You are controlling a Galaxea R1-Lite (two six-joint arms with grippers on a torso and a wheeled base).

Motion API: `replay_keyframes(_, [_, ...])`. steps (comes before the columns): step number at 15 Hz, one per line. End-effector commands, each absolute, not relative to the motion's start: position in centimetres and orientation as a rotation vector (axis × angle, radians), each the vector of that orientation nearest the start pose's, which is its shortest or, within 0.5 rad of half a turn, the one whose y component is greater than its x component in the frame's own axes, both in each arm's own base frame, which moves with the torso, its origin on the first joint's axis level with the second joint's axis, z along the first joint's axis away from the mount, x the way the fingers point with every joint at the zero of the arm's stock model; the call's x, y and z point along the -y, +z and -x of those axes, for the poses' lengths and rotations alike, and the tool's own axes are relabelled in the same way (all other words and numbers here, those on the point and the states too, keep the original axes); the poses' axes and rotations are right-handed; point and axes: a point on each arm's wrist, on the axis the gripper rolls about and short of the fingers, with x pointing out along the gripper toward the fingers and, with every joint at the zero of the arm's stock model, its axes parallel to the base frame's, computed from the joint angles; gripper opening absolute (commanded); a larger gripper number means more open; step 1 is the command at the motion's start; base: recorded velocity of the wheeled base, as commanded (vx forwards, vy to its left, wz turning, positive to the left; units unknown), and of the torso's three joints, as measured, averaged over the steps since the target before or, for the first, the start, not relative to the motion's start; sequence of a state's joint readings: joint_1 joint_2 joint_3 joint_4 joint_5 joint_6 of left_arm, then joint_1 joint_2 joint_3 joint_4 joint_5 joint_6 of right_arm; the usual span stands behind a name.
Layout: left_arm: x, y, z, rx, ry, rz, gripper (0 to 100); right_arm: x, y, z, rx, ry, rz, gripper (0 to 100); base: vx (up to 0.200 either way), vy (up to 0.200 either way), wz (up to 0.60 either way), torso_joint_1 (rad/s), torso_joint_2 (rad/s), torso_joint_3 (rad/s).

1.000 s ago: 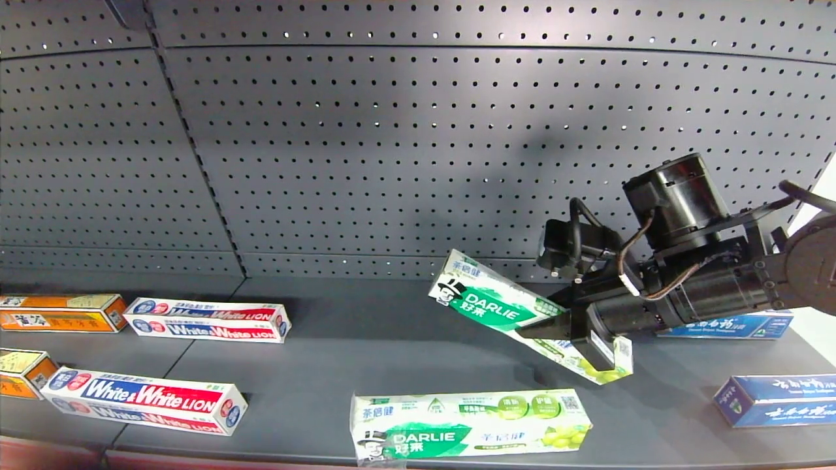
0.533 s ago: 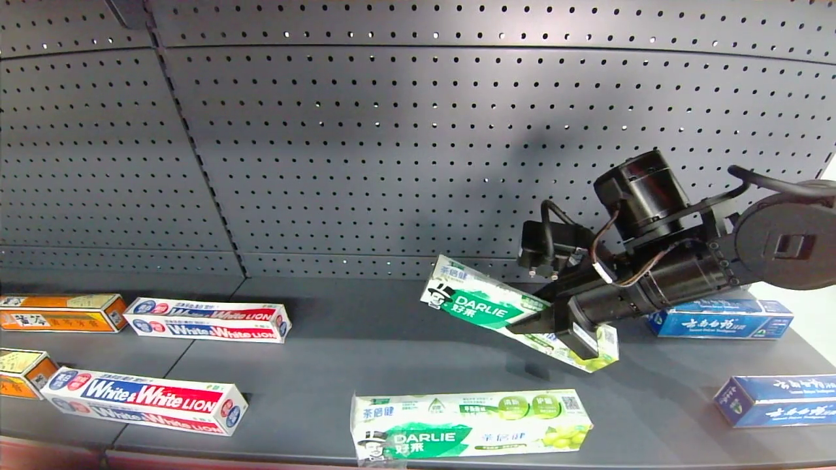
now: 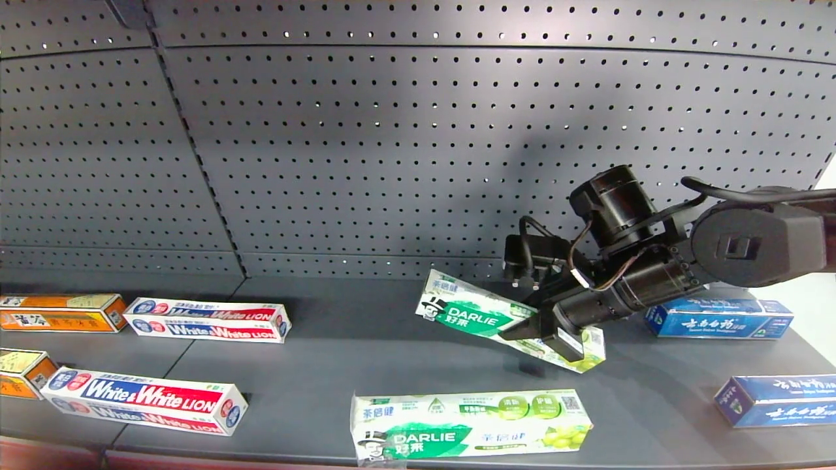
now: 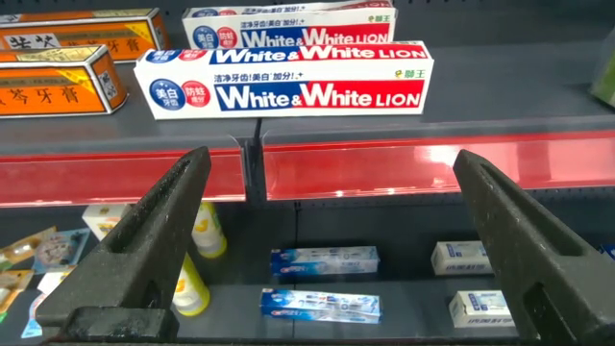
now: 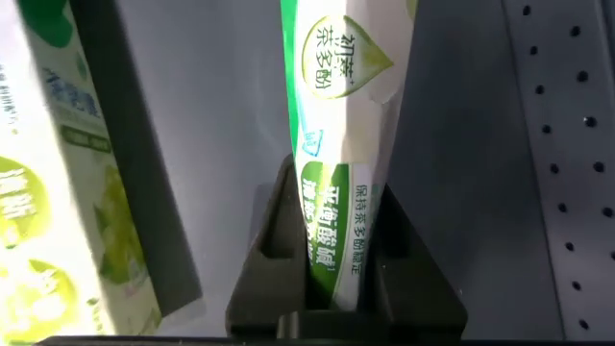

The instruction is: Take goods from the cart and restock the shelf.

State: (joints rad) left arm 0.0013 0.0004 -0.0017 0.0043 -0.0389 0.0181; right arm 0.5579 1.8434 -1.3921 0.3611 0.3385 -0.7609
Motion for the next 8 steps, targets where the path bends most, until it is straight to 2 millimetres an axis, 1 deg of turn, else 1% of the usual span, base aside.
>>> replay_keyframes(1, [0.09, 7.54, 2.29, -0.003, -0.037, -0.018, 100, -18.85, 20.36, -28.76, -0.477, 1.134, 0.767, 0, 0.0, 0.0, 0.0, 0.0, 0.0, 0.0])
replay_keyframes(3, [0.09, 7.54, 2.29, -0.003, -0.037, -0.018, 100, -18.94, 20.01, -28.91, -0.492, 1.14, 0.771, 0, 0.0, 0.0, 0.0, 0.0, 0.0, 0.0])
replay_keyframes(8, [0.09, 7.54, 2.29, -0.003, -0.037, -0.018, 100, -19.69, 19.88, -29.59, -0.493, 1.149, 0.775, 0, 0.0, 0.0, 0.0, 0.0, 0.0, 0.0])
